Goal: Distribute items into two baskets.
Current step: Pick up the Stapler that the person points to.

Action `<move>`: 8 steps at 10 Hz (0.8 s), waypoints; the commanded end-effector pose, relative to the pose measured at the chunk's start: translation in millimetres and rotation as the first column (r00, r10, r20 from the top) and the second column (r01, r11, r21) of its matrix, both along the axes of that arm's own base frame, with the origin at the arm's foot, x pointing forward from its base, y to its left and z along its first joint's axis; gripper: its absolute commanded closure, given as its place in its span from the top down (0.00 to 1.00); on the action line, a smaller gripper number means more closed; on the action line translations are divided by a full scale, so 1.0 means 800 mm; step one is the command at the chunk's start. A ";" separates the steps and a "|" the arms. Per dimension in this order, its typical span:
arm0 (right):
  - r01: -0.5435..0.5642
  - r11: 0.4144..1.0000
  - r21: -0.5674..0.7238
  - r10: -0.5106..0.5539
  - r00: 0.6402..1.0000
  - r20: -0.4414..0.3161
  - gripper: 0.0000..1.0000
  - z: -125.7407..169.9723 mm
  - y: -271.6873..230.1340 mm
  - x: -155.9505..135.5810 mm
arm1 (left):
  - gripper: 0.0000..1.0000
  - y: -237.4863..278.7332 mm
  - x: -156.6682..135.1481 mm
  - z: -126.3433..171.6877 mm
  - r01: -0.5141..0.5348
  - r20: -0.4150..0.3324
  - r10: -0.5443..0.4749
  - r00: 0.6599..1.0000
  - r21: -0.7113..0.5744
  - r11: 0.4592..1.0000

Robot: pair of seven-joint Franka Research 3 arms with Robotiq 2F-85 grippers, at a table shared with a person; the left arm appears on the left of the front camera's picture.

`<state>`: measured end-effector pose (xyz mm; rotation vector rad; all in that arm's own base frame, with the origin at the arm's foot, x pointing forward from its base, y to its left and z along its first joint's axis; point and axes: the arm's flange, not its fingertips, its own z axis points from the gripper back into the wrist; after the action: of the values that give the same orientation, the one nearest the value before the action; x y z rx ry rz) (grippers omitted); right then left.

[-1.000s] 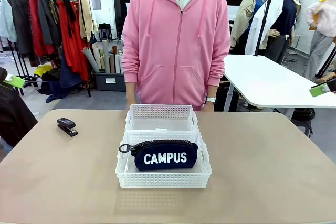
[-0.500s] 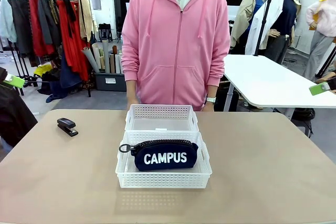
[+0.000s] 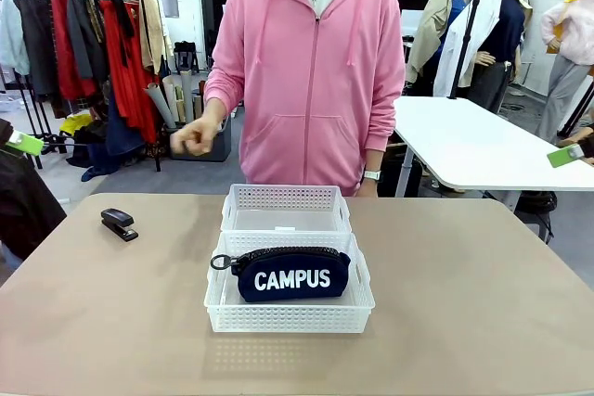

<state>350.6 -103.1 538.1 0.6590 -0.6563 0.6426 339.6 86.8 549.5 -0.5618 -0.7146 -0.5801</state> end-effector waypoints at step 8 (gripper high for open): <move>-0.005 1.000 0.011 0.005 1.000 0.005 1.00 -0.001 0.000 -0.002 | 1.00 0.001 0.001 0.000 0.015 0.017 -0.015 1.000 -0.011 1.000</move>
<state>349.9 -104.3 537.5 0.6590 -0.6555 0.6392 339.6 86.8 549.5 -0.5619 -0.7148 -0.5803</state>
